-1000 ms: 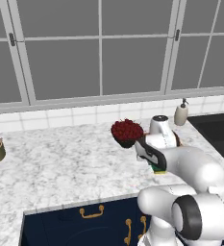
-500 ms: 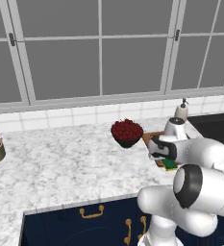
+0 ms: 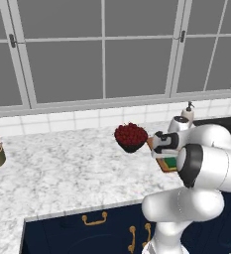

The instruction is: Pick up the sponge from the counter and clean the cutting board by briefly scrubbing or pressing down on the cutting board. Once finished, release the sponge.

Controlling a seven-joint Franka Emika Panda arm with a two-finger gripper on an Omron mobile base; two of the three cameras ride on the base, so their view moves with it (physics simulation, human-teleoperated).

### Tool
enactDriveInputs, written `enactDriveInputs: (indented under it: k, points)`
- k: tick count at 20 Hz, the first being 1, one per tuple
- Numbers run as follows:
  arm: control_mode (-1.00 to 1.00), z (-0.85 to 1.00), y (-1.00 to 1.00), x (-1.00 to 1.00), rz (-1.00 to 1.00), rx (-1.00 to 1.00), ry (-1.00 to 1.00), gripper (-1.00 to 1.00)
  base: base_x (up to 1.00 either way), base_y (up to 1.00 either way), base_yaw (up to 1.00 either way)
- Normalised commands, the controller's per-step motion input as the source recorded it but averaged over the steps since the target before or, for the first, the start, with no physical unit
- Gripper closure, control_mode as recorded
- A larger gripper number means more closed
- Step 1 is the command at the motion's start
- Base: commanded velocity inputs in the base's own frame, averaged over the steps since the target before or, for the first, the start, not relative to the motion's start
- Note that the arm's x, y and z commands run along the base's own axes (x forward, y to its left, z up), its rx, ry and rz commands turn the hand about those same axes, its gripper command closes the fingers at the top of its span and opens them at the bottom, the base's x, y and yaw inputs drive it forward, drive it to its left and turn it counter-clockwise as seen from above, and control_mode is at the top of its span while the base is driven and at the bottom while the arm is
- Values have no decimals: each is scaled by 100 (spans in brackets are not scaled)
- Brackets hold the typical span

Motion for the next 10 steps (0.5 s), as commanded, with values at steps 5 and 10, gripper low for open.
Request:
enactDriveInputs:
  k: [5,10]
  points:
    - [-100,0,0,10,0,1,0,100,0,0,0]
    - [-100,-6,0,0,-3,0,0,100,0,0,0]
